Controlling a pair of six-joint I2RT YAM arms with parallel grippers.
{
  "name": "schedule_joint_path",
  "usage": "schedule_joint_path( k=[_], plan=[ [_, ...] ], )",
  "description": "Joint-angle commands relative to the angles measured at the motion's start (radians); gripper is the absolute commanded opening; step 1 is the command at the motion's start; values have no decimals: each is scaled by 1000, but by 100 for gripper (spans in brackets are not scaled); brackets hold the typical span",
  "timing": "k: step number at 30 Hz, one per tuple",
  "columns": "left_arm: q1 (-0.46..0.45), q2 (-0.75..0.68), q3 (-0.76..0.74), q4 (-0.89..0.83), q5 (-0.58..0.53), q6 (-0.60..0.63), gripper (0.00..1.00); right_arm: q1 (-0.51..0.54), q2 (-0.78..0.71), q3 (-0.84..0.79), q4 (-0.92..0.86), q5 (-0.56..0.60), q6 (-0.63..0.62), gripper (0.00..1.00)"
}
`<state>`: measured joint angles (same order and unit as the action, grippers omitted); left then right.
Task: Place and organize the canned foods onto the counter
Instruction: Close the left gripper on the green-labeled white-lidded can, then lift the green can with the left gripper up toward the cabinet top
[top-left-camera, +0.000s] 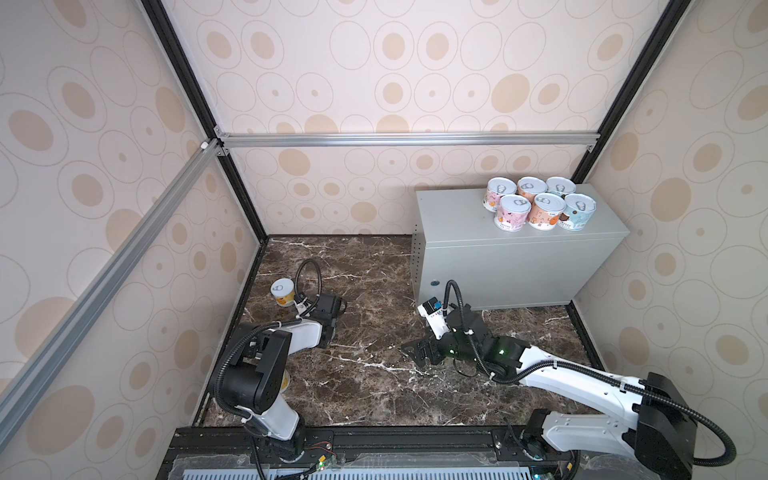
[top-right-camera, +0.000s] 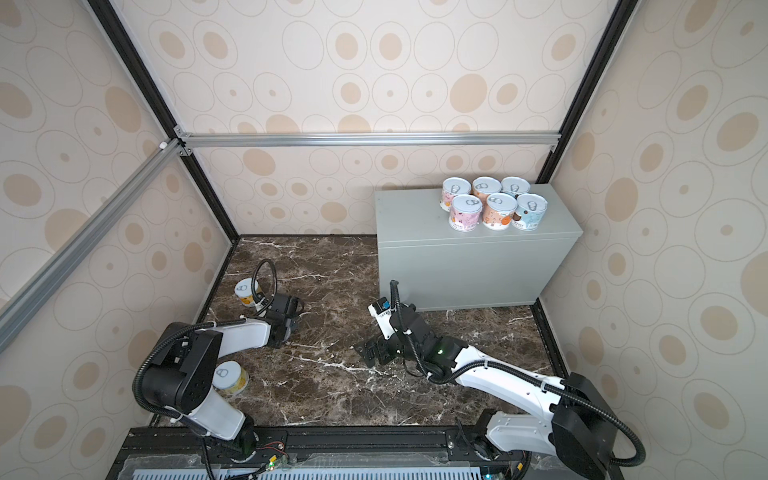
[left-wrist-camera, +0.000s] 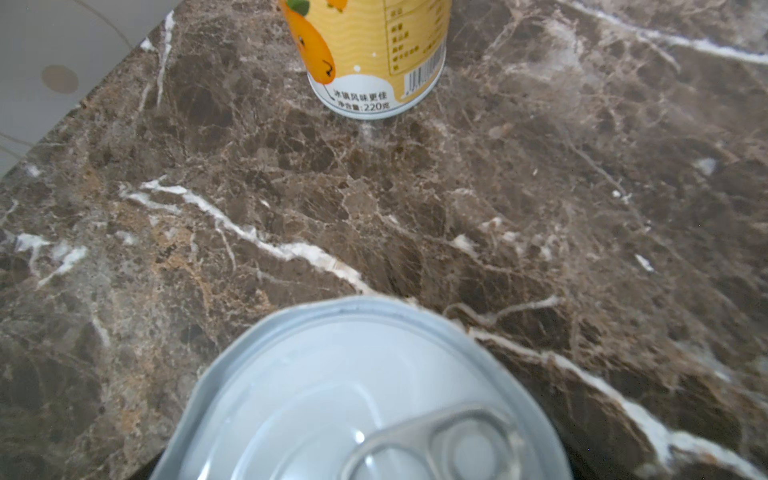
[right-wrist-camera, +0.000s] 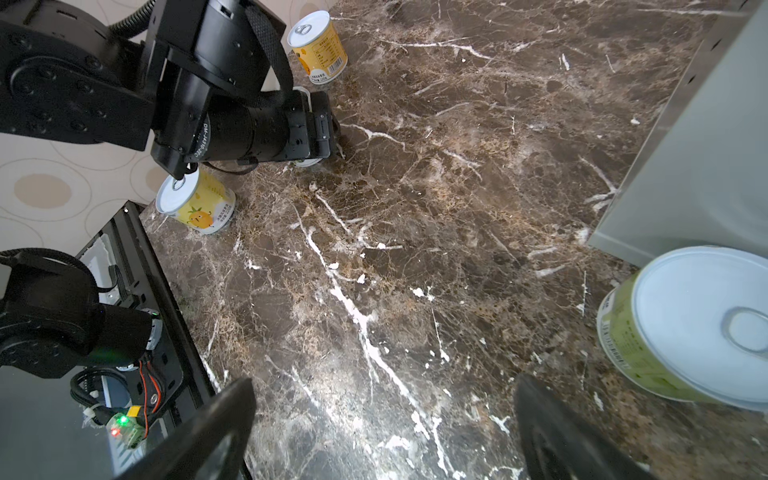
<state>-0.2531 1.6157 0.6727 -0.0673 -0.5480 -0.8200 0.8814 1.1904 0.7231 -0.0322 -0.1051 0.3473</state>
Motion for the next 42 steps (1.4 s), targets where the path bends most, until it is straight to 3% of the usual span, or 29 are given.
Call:
schedule_joint_path(
  k=[1,5,16,26,42],
  plan=[
    [6,-16,-4,7,-39,-25,85,1,12,-6,20,-4,-4,99],
    [5,-27,-13,17,-38,-15,74,1,9,-9,15,4,-7,99],
    [5,-117,-2,37,33,87,62,1,18,1,-4,3,-10,99],
    [5,-249,67,-29,110,258,62,1,10,25,-48,27,-28,99],
    [5,-306,406,-266,238,494,61,1,43,44,-56,8,-34,99]
  ],
)
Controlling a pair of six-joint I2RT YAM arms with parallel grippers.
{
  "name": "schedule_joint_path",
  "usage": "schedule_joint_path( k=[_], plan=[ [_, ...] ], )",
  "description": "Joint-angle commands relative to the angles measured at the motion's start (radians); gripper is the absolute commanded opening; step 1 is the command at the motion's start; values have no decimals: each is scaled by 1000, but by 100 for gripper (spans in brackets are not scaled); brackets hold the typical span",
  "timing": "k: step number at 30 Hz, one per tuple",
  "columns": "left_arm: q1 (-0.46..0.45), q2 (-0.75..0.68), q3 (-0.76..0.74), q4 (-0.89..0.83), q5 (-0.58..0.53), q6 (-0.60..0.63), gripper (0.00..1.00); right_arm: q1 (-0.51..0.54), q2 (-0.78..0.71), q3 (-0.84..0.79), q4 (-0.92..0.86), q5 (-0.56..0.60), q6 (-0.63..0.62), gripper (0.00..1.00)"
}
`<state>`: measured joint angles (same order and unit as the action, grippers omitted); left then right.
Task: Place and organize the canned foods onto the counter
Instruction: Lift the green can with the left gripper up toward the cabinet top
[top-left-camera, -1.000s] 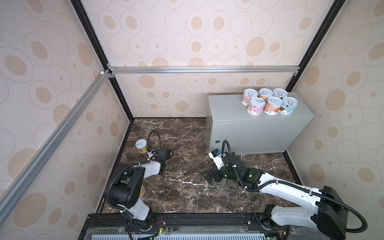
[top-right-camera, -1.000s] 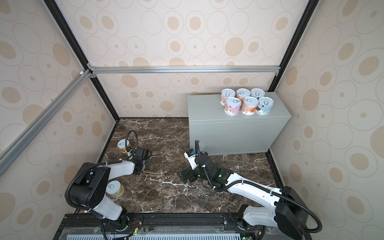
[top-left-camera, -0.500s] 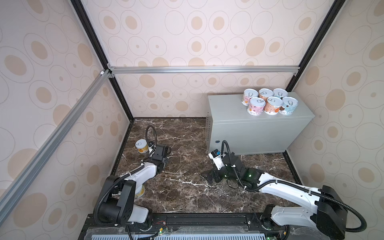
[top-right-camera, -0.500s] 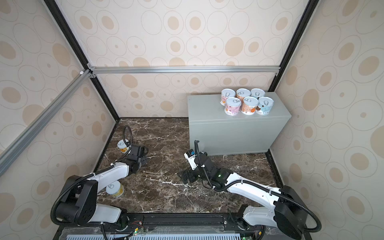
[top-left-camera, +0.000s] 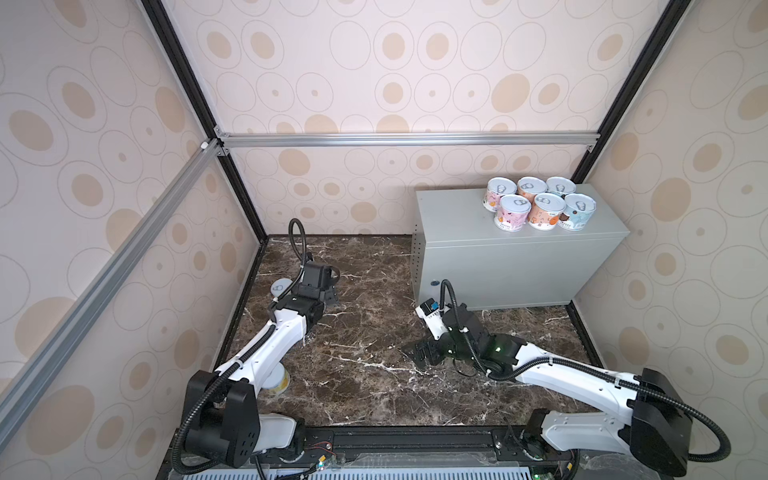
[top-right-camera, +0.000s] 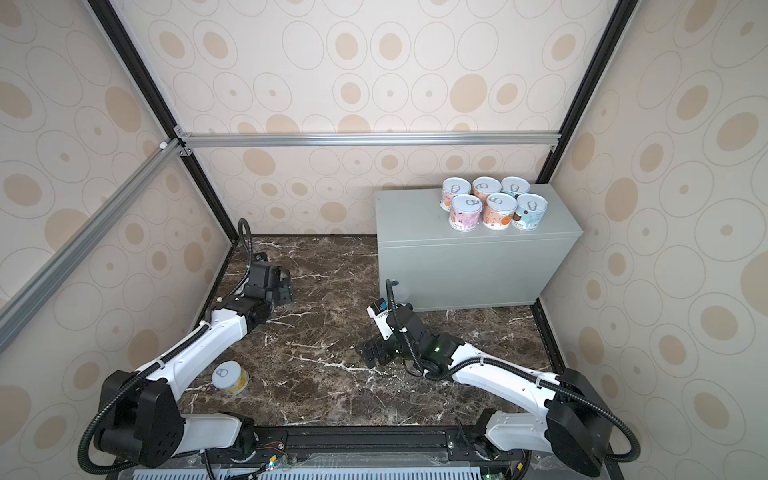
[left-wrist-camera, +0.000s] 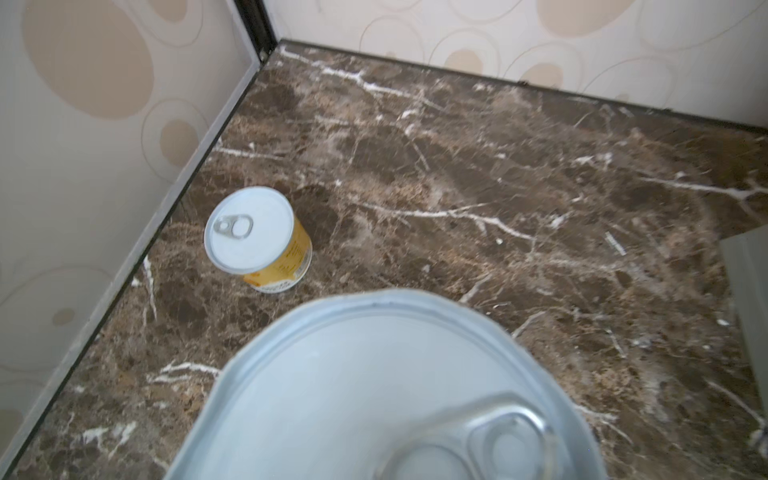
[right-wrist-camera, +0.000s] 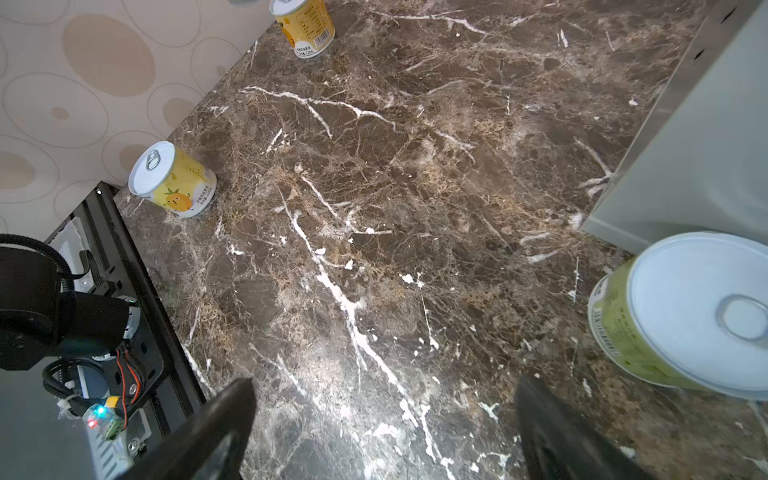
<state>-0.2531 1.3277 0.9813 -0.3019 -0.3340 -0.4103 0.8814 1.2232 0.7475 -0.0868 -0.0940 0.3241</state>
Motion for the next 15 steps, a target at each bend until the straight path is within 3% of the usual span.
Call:
schedule_joint_path(
  k=[1,15],
  plan=[
    [5,-14,126,-47,42,100,61,2,13,25,-11,-4,-12,99],
    [-51,165,646,-262,191,233,60,1,34,44,-36,-14,-20,99]
  ],
)
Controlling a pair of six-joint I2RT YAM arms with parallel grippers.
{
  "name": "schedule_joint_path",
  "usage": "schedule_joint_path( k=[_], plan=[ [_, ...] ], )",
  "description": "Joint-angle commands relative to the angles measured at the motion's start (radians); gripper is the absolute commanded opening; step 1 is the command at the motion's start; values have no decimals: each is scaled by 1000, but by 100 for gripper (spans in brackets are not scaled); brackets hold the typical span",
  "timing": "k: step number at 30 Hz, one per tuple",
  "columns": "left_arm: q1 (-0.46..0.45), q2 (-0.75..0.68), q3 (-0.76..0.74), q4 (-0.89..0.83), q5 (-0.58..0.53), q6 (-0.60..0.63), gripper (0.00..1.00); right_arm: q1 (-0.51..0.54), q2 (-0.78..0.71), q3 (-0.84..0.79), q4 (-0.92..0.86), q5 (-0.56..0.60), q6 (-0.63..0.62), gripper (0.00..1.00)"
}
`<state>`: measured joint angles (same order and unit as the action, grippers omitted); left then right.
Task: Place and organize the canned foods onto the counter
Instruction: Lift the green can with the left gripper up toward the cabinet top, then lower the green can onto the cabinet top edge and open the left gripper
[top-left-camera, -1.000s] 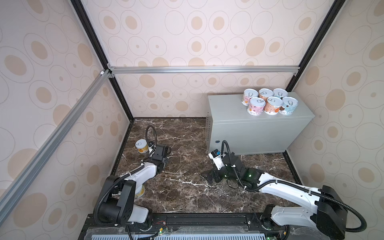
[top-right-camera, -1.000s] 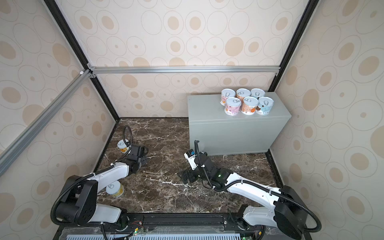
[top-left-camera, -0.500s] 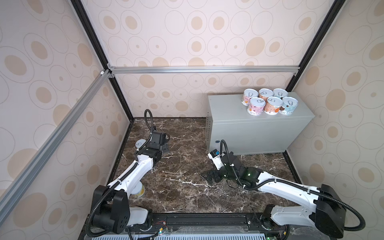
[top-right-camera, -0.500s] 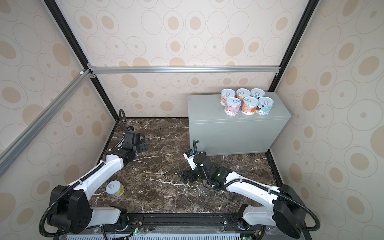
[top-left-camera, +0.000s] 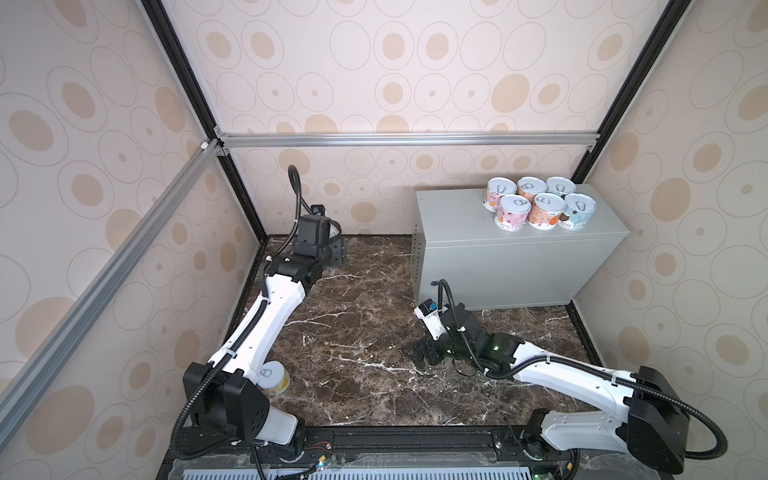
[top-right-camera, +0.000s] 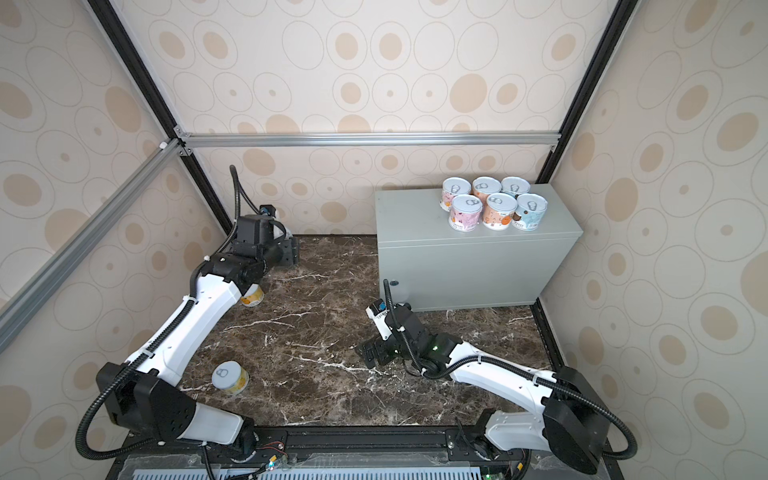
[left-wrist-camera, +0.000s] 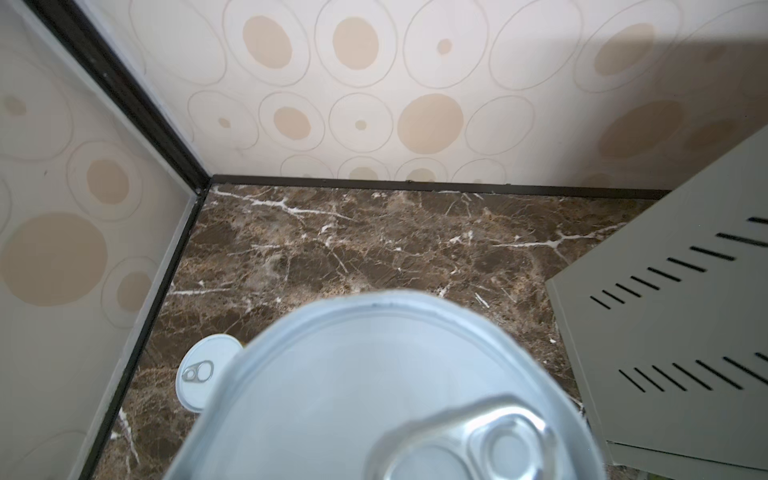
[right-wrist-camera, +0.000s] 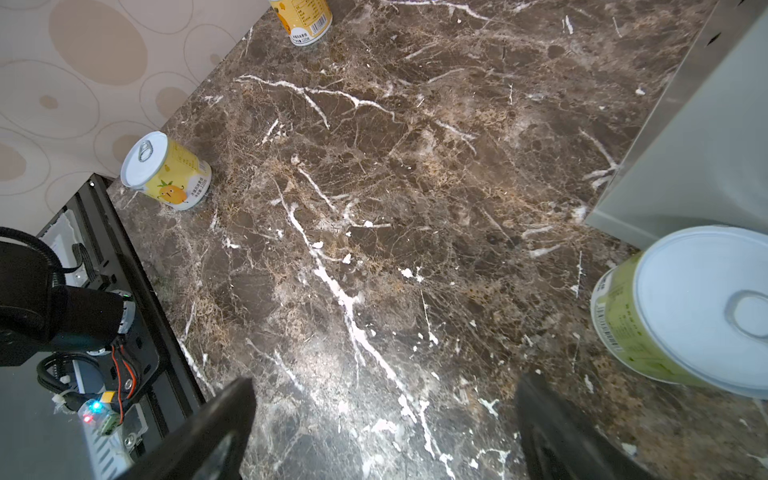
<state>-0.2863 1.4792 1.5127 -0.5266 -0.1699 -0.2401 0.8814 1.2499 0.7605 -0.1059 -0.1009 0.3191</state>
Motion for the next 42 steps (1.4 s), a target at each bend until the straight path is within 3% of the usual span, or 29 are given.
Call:
schedule_joint_path(
  k=[1,24,42],
  plan=[
    [-24,32,151,-49,29,68,60,2,4,30,-15,-1,-17,99],
    [-297,467,930,-230,30,82,59,2,33,25,-8,-12,-24,99],
    [-421,561,1007,-141,127,89,57,1,64,21,1,-6,-26,99]
  ],
)
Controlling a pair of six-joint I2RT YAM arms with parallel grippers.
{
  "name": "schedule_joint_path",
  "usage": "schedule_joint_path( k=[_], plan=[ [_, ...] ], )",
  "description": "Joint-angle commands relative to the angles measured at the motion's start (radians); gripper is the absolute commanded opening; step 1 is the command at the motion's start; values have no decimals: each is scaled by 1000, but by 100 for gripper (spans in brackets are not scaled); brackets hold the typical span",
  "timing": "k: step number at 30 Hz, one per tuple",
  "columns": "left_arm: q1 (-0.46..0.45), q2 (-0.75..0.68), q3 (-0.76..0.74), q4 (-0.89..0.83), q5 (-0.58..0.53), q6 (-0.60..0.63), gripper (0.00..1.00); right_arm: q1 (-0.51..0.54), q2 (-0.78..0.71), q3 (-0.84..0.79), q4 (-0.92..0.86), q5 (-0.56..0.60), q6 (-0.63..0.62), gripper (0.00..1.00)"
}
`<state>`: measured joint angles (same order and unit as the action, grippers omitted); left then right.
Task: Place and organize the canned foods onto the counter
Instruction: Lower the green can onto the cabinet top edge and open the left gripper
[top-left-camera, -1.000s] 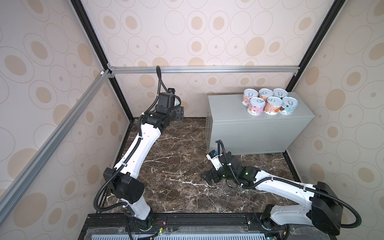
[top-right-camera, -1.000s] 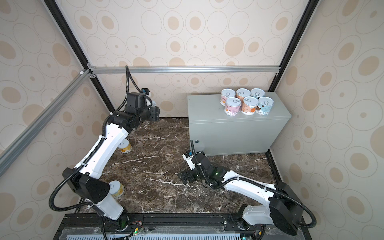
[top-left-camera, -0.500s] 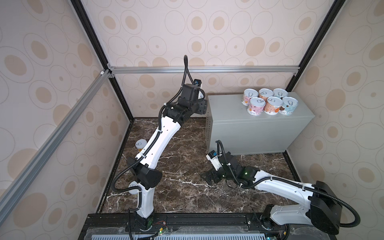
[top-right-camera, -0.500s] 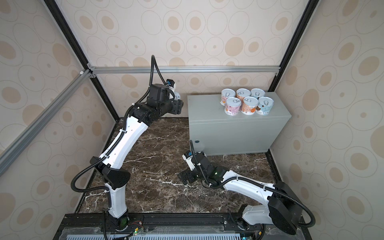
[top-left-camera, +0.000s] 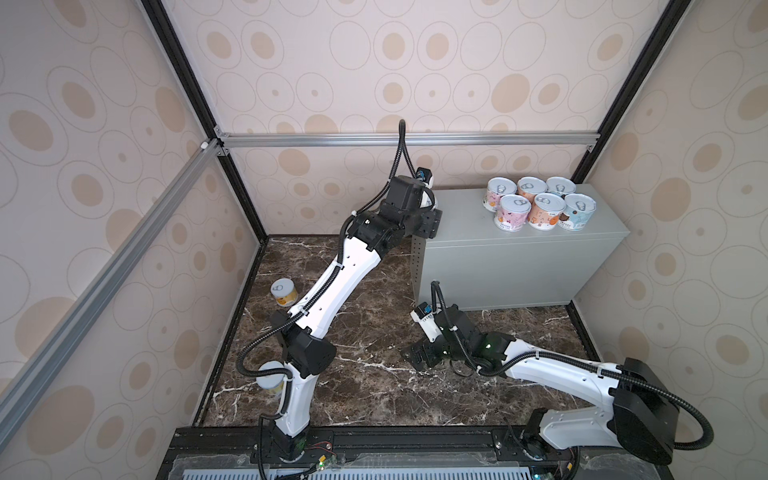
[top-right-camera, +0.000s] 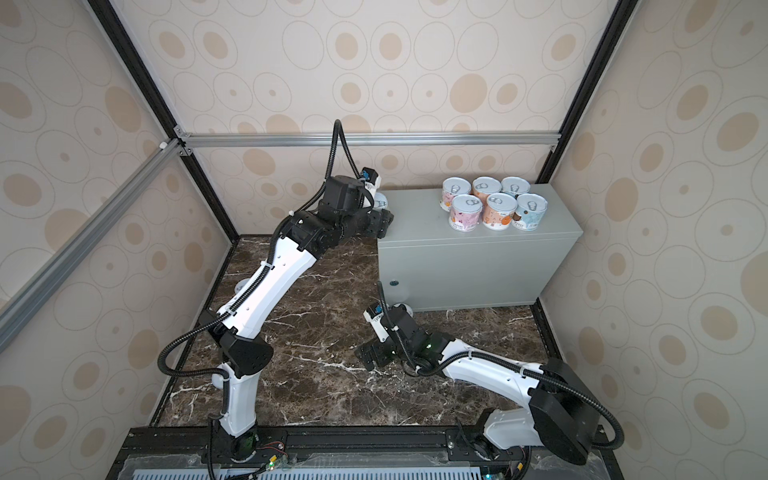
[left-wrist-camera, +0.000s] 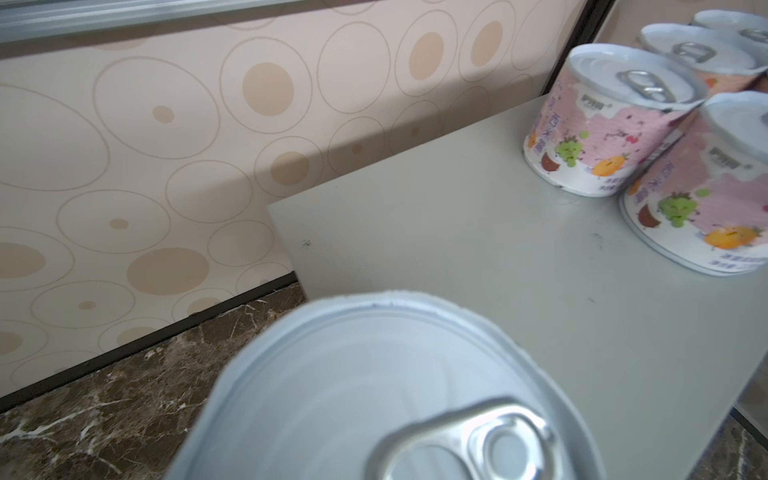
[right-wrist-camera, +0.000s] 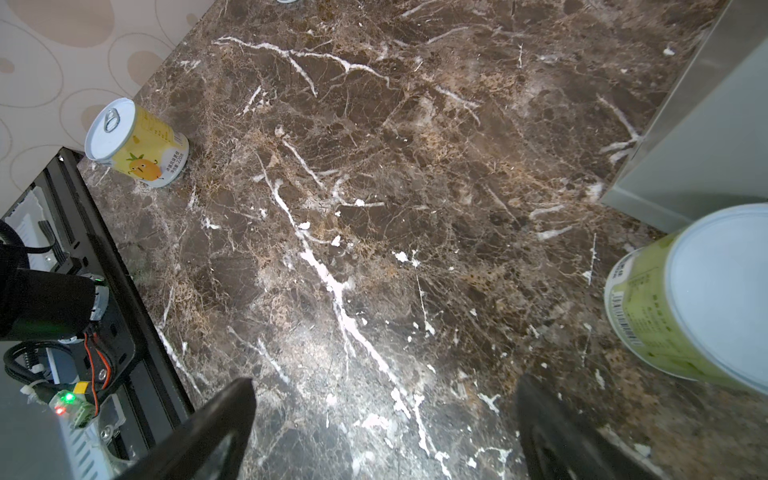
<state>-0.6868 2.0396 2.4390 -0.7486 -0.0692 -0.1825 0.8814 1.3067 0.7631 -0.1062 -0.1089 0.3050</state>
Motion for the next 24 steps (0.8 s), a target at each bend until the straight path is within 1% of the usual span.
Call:
schedule_joint_path(
  k=[1,4,7,12,20,24],
  plan=[
    [-25,12,97,72,28,35,57,1,9,19,-1,5,-15,99],
    [-36,36,128,65,32,36,56,1,8,19,-4,12,-17,99],
    [-46,48,129,71,45,29,55,1,8,18,-4,14,-17,99],
    [-56,63,129,67,48,29,58,1,14,19,-6,12,-16,99],
    [-59,78,128,67,66,38,73,1,4,18,-4,11,-13,99],
    [-59,88,133,72,65,48,76,1,-2,20,-7,4,-10,99]
  ],
)
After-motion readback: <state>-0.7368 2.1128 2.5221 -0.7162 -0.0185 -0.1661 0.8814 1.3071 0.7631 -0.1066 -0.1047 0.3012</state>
